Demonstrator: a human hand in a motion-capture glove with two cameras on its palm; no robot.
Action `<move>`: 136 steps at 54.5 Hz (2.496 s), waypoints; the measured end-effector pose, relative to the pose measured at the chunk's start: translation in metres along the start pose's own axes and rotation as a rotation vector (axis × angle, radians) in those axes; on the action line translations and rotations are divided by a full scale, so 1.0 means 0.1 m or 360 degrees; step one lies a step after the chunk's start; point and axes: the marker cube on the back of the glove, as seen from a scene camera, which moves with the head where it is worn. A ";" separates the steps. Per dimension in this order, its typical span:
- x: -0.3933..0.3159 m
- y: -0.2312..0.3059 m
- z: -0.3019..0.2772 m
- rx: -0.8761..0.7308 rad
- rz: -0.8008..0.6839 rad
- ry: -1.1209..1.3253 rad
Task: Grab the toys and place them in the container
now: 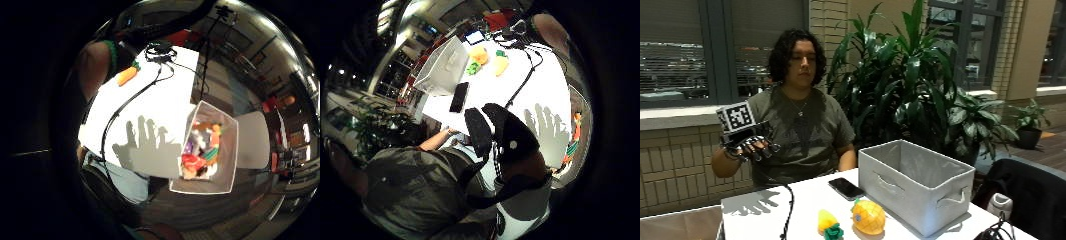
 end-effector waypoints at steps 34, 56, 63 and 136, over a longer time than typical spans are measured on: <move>-0.13 -1.80 1.19 -0.0225 -0.0198 0.0337; -0.28 -2.37 1.64 -0.0096 -0.0335 0.0485; -0.69 -2.39 1.05 0.0144 -0.0415 0.0218; -1.42 -3.01 1.27 0.0578 0.0124 -0.0355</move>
